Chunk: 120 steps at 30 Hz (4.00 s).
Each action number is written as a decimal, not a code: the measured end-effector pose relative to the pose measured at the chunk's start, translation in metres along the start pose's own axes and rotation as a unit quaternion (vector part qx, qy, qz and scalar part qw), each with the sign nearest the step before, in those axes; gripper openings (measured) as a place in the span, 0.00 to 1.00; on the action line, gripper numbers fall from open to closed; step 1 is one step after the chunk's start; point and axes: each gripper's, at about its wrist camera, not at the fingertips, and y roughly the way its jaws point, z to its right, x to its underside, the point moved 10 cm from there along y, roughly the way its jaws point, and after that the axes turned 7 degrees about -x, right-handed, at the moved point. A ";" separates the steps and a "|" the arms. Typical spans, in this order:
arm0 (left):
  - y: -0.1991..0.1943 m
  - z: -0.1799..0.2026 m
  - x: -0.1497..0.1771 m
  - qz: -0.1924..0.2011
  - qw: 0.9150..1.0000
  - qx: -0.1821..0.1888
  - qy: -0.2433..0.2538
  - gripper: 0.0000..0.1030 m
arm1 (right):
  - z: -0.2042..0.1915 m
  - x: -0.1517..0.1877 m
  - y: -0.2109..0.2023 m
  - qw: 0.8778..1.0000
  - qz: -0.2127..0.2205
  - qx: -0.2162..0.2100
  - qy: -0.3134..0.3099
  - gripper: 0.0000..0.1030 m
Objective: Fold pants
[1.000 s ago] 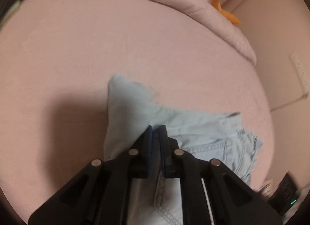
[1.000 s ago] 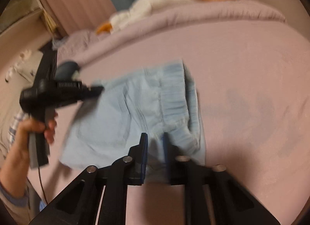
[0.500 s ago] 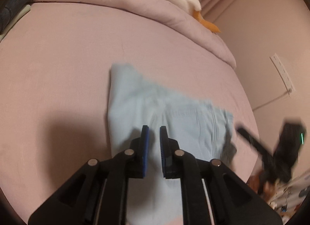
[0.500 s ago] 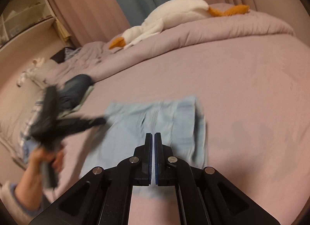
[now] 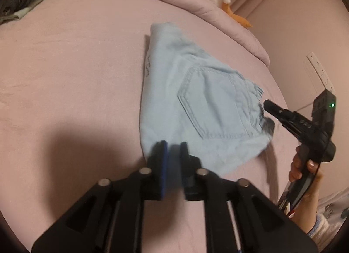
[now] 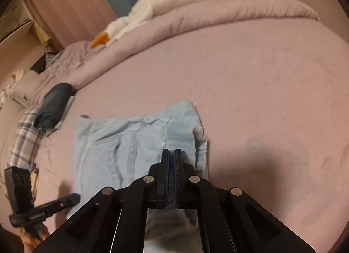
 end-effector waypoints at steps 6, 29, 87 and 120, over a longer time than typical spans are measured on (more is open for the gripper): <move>-0.007 -0.008 0.019 0.008 0.998 -0.055 0.042 0.20 | -0.019 0.030 -0.020 0.999 0.001 0.007 -0.046 0.28; 0.003 0.001 0.015 0.022 0.990 -0.115 0.083 0.21 | -0.033 0.042 0.009 0.996 -0.020 0.046 -0.068 0.29; 0.023 -0.022 -0.035 0.043 0.990 -0.115 0.062 0.35 | -0.028 0.046 0.002 0.999 0.012 -0.010 -0.051 0.55; -0.014 -0.014 0.012 0.014 0.998 -0.016 -0.060 0.56 | 0.025 0.062 -0.005 0.982 -0.025 -0.090 0.165 0.58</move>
